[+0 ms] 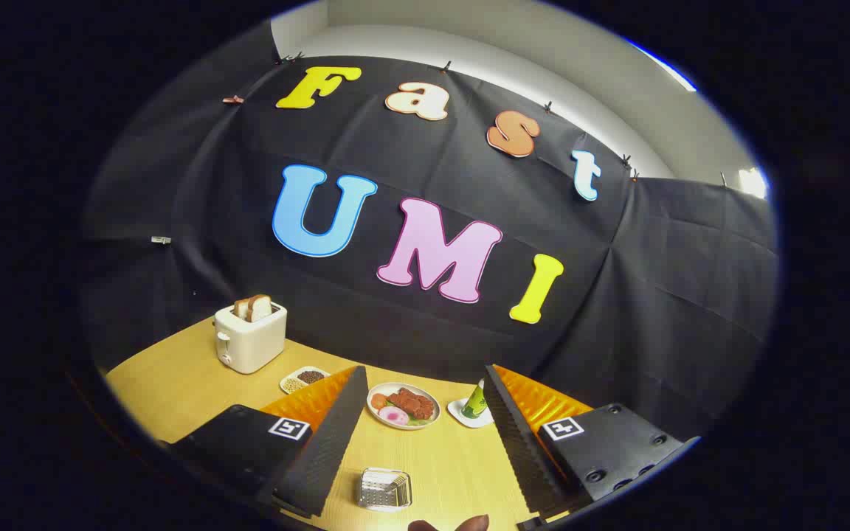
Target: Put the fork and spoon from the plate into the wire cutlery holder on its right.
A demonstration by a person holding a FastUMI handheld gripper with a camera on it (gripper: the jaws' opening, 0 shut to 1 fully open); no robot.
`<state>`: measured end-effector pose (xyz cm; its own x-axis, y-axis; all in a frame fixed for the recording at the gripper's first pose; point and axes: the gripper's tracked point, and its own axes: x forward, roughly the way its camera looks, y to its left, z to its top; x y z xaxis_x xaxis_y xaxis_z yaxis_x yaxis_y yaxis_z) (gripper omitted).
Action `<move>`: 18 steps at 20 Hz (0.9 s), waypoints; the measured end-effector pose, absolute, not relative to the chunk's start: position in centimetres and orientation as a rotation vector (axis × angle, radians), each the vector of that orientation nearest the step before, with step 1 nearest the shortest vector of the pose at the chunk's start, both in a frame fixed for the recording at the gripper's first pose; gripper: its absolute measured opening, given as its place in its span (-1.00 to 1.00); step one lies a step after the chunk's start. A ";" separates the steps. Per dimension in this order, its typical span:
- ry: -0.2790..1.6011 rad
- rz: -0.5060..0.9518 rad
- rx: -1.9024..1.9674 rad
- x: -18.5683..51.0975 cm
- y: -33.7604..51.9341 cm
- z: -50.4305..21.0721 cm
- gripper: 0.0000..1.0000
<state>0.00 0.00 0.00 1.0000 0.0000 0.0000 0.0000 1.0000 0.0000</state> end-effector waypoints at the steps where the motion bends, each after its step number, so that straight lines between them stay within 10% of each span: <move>1: 0.007 -0.001 0.010 0.0 0.0 -0.3 0.96; 18: 0.100 0.056 0.076 0.2 2.1 -2.6 0.94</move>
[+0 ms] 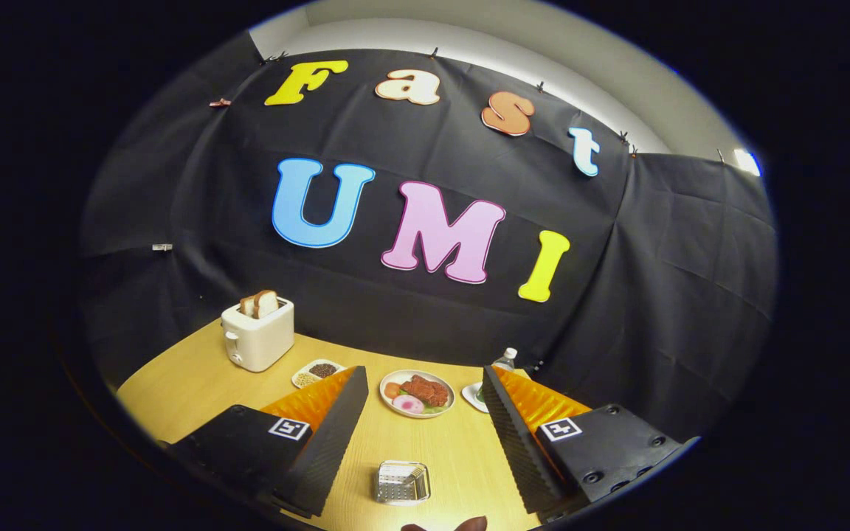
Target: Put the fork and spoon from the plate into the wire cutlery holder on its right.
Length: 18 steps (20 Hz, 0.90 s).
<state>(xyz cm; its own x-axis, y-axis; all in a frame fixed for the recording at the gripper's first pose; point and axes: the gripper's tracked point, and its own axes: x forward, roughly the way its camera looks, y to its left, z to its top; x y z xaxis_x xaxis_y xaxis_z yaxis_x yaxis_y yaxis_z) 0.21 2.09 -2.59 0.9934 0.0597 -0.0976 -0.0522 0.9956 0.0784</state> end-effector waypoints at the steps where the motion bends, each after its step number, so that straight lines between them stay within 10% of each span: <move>1: 0.126 0.089 0.091 0.0 3.3 -3.2 0.94; 10: 0.670 0.423 0.218 -4.5 17.0 -16.6 0.82; 18: 1.051 0.416 0.260 -5.5 23.7 -28.2 0.16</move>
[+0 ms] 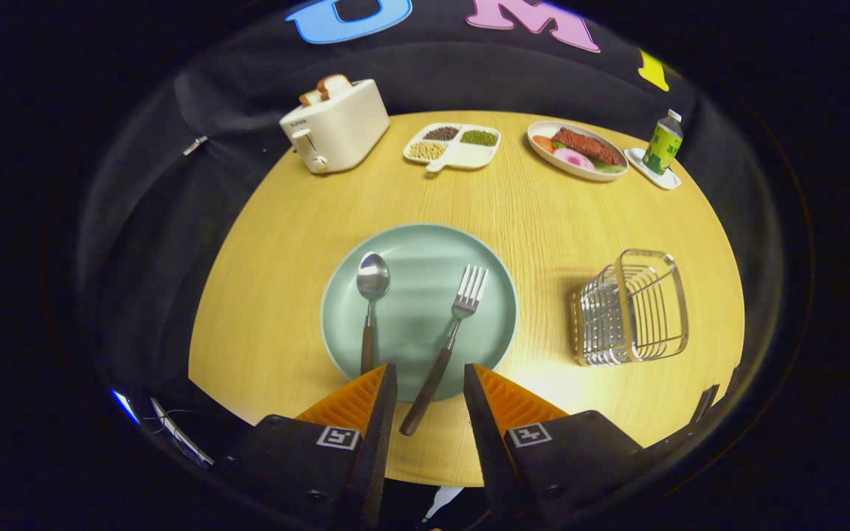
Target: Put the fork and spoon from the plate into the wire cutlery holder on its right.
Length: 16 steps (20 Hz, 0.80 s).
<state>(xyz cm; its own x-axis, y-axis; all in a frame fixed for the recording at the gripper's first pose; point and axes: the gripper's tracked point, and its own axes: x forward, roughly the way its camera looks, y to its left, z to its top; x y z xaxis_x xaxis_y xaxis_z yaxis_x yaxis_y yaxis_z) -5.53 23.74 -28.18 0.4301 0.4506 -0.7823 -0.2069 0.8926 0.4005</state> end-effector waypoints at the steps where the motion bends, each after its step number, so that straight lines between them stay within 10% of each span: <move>1: 1.073 0.397 0.248 -5.4 23.9 -29.2 0.16; 5: 1.114 0.352 0.208 -4.4 24.6 -31.6 0.17; 16: 1.163 0.309 0.123 -3.8 24.8 -34.0 -0.61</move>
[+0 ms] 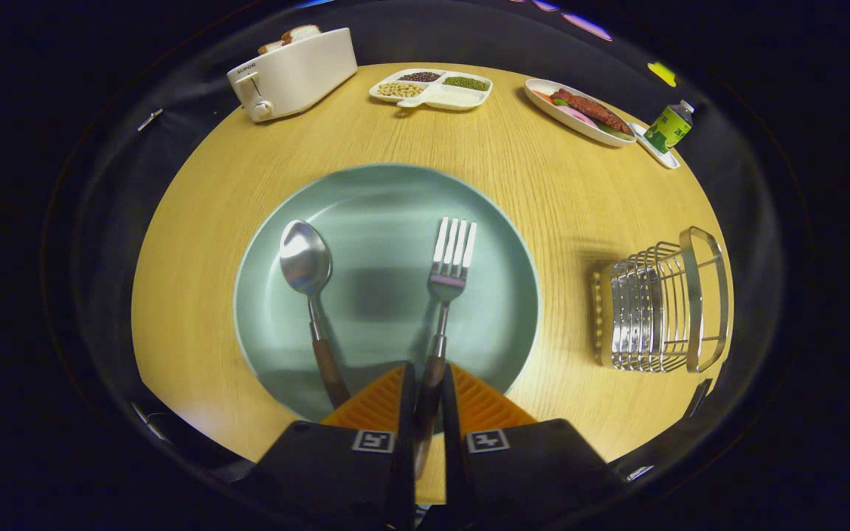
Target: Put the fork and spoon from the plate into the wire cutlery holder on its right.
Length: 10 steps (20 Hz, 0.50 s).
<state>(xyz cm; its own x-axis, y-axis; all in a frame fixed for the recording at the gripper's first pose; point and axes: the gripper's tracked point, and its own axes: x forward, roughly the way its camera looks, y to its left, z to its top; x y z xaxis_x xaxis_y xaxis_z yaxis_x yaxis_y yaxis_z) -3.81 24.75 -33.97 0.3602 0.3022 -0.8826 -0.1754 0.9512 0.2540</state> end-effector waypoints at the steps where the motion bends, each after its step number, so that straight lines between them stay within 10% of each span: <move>1: 1.157 0.322 0.121 -3.8 24.7 -33.9 -0.72; 10: 1.053 0.424 0.165 -3.2 22.8 -29.5 -0.77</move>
